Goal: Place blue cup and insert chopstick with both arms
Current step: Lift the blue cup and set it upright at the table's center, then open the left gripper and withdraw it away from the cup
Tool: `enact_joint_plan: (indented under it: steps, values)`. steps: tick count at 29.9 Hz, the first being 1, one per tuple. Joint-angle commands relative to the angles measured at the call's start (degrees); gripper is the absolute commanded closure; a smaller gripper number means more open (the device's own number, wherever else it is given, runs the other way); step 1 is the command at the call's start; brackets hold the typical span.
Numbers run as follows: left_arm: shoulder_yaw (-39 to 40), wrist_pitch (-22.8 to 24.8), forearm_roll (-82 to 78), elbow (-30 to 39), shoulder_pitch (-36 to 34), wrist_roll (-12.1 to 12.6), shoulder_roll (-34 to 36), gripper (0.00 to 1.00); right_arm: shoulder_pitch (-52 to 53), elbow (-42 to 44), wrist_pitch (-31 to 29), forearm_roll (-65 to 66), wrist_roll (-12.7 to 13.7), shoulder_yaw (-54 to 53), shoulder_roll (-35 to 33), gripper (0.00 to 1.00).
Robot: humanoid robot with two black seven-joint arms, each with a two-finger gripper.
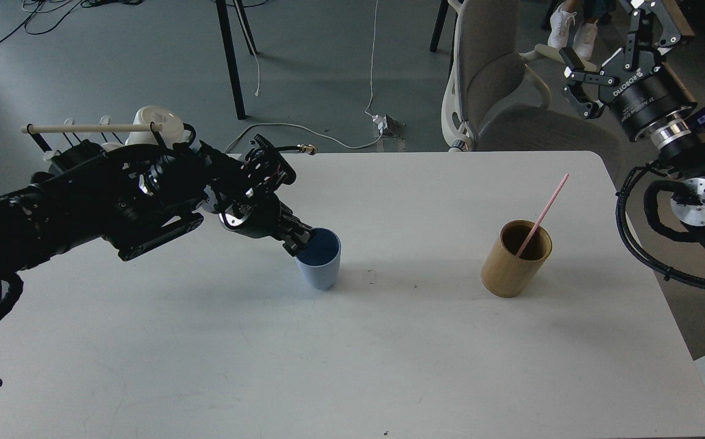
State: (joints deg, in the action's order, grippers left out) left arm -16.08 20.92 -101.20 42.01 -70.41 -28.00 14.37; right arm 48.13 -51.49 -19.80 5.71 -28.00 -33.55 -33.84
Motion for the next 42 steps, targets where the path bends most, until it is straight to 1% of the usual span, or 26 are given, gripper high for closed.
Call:
enact_joint_plan:
  steps: [1, 3, 10, 14, 17, 19, 23, 27, 29, 32, 36, 38, 41, 42]
  values:
    - [-0.01, 0.17, -0.05, 0.09, 0.01, 0.00, 0.05, 0.93, -0.15, 0.08, -0.07, 0.00, 0.00, -0.02, 0.00, 0.01]
    - [-0.01, 0.35, -0.05, 0.09, 0.01, 0.00, 0.05, 0.90, -0.15, 0.08, -0.07, 0.00, 0.00, -0.02, -0.09, 0.01]
    - [0.17, 0.26, 0.04, 0.18, 0.54, 0.00, 0.22, 0.85, -0.32, -0.01, -0.07, 0.00, 0.00, -0.02, -0.35, 0.01]
    - [0.70, 0.35, 0.83, 0.44, 0.45, 0.00, 0.66, 0.79, -0.32, -0.01, -0.07, 0.00, 0.00, -0.02, -0.35, 0.01]
    - [0.87, 0.44, 1.18, 0.53, 0.45, 0.00, 1.10, 0.70, -0.41, -0.01, -0.07, 0.00, 0.00, -0.02, -0.35, 0.01]
    - [1.31, 0.44, 2.32, 0.53, 0.36, 0.00, 1.45, 0.60, -0.41, -0.01, -0.07, 0.00, 0.00, -0.02, -0.35, 0.01]
    - [2.63, 0.44, 7.50, 0.62, 0.45, 0.00, 1.89, 0.46, -0.32, -0.01, -0.07, 0.00, 0.00, -0.11, -0.35, 0.01]
    - [2.80, 0.52, 10.67, 0.62, 0.36, 0.00, 2.86, 0.29, -0.41, -0.01, -0.07, 0.00, 0.00, -0.02, -0.35, 0.01]
    - [2.81, 0.70, 12.34, 0.79, 0.27, 0.00, 4.17, 0.25, -0.41, -0.01, -0.07, 0.00, 0.00, -0.11, -0.35, 0.01]
    - [3.59, 0.79, 16.37, 1.49, 0.10, 0.00, 6.89, 0.22, -0.32, -0.01, -0.42, 0.00, 0.00, -0.02, -0.35, 0.01]
    - [10.96, 1.22, 25.33, 4.65, 1.67, 0.00, 11.81, 0.18, -0.23, -0.27, -1.03, 0.00, 0.00, 0.07, -0.96, 0.01]
    - [14.74, 3.15, 30.51, 6.15, 3.87, 0.00, 14.80, 0.16, 0.03, -0.19, -1.03, 0.00, 0.00, 0.07, -2.10, 0.01]
    - [22.73, 6.93, 38.51, 6.68, 7.21, 0.00, 17.62, 0.14, 0.82, -0.27, -1.21, 0.18, 0.00, 0.24, -3.69, 0.01]
    - [26.15, 7.08, 41.15, 6.77, 8.61, 0.00, 18.41, 0.13, 1.17, -0.27, -1.21, 0.61, 0.00, 0.33, -4.30, 0.01]
